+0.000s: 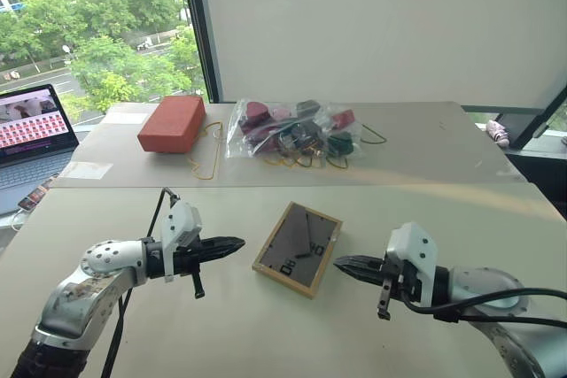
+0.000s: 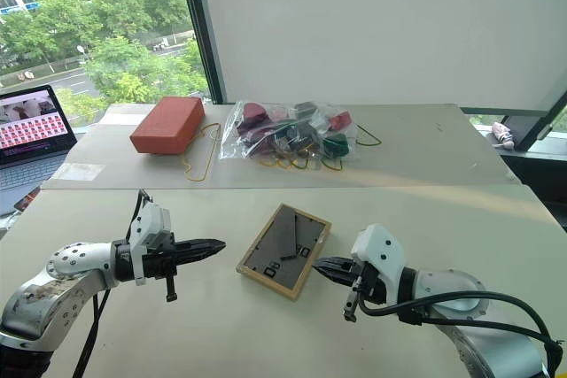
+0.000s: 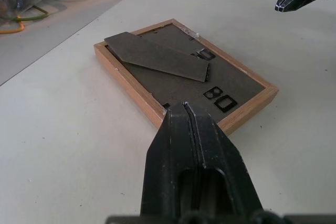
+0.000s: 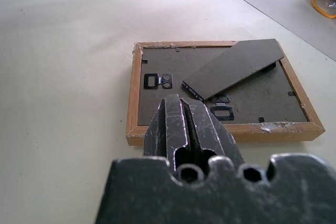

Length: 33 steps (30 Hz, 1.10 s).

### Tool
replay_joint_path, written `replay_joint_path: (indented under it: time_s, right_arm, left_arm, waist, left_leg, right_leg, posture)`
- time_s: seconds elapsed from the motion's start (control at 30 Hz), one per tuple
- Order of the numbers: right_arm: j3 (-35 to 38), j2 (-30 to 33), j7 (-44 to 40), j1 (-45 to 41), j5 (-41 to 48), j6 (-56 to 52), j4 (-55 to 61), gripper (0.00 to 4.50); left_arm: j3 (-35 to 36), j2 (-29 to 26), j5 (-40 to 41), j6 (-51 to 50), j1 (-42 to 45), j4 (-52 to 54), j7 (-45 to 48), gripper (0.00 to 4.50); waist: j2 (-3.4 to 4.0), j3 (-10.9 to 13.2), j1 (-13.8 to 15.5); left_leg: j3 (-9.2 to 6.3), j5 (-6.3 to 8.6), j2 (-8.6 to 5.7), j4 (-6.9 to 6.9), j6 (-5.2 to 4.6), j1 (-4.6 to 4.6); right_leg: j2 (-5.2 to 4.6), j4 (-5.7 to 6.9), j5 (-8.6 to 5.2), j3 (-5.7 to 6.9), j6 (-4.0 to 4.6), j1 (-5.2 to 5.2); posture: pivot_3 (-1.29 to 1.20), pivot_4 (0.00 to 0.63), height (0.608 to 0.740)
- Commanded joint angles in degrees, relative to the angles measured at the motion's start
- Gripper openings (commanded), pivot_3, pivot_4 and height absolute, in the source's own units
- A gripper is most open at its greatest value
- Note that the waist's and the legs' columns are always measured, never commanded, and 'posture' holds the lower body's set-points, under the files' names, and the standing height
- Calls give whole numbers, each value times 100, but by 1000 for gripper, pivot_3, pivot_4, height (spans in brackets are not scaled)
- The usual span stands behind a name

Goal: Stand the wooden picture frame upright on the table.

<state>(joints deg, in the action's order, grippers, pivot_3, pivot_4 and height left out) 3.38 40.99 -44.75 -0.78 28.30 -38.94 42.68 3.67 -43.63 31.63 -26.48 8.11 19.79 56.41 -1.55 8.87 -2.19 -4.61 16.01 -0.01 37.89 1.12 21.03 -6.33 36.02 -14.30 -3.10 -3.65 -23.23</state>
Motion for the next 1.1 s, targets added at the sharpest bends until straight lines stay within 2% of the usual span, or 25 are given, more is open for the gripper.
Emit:
replay_joint_path:
  time_s: [0.03,0.13,0.27,0.37,0.43,0.57,0.77,0.93,1.03,1.1]
  right_arm:
    - [41,87,161,49,-101,1,-92,71]
    - [-407,314,614,100,-814,-342,-737,71]
    - [-949,10,1204,-507,-1376,-533,-1454,71]
    - [-1325,-186,1402,-959,-1721,-596,-1758,71]
    - [-1504,-358,1481,-1231,-1849,-627,-1930,71]
    - [-1971,-823,1555,-2011,-2143,-593,-2485,71]
    - [-2262,-1070,1437,-2601,-2469,-351,-3102,71]
    - [-2160,-942,1286,-2493,-2504,-424,-3009,71]
    - [-1990,-651,1123,-2183,-2472,-469,-2788,71]
    - [-1860,-446,974,-1920,-2418,-357,-2631,71]
  left_arm:
    - [38,65,-121,-6,91,-15,-215,0]
    - [-395,338,-938,179,323,-846,-807,0]
    - [-1077,617,-2105,892,692,-1748,-1259,0]
    - [-1596,693,-2773,1218,839,-2051,-1323,0]
    - [-1820,783,-2944,1368,873,-2037,-1236,0]
    - [-1996,665,-2392,937,553,-888,-463,0]
    - [-1764,264,-1896,384,192,-170,87,0]
    - [-1574,128,-2023,327,174,-387,-38,0]
    - [-1331,-41,-2133,654,125,-596,-47,0]
    - [-1172,-59,-2229,1249,85,-687,-103,0]
  waist:
    - [0,0,-1]
    - [-1,-1,35]
    - [-2,1,37]
    - [0,0,16]
    - [3,-3,29]
    - [3,-3,30]
    - [4,-3,-43]
    - [5,-2,-40]
    - [5,-2,-28]
    - [5,-2,-5]
  left_leg:
    - [0,0,0,0,0,0]
    - [1,0,-2,0,0,-9]
    - [4,-1,-3,4,1,-5]
    - [2,-6,-2,6,9,-6]
    - [2,-7,-3,6,11,-6]
    - [3,-7,-4,6,11,-4]
    - [0,-4,0,6,6,1]
    - [0,-5,0,6,6,-1]
    - [-1,-4,0,6,5,-1]
    - [-1,-3,0,6,4,0]
  right_leg:
    - [0,0,0,0,0,0]
    - [-1,-1,0,-1,0,10]
    - [0,2,0,-2,0,3]
    - [1,9,1,-3,2,3]
    - [1,8,1,-4,2,4]
    - [-2,7,2,-4,1,5]
    - [2,8,1,-3,1,-5]
    - [3,11,1,-3,1,-3]
    - [3,12,1,-2,1,-4]
    - [2,10,1,-2,1,-4]
  posture:
    - [0,150,740]
    - [0,150,740]
    - [0,150,740]
    - [0,150,740]
    - [0,150,740]
    - [0,150,740]
    - [0,150,740]
    - [0,150,740]
    - [0,150,740]
    - [0,150,740]
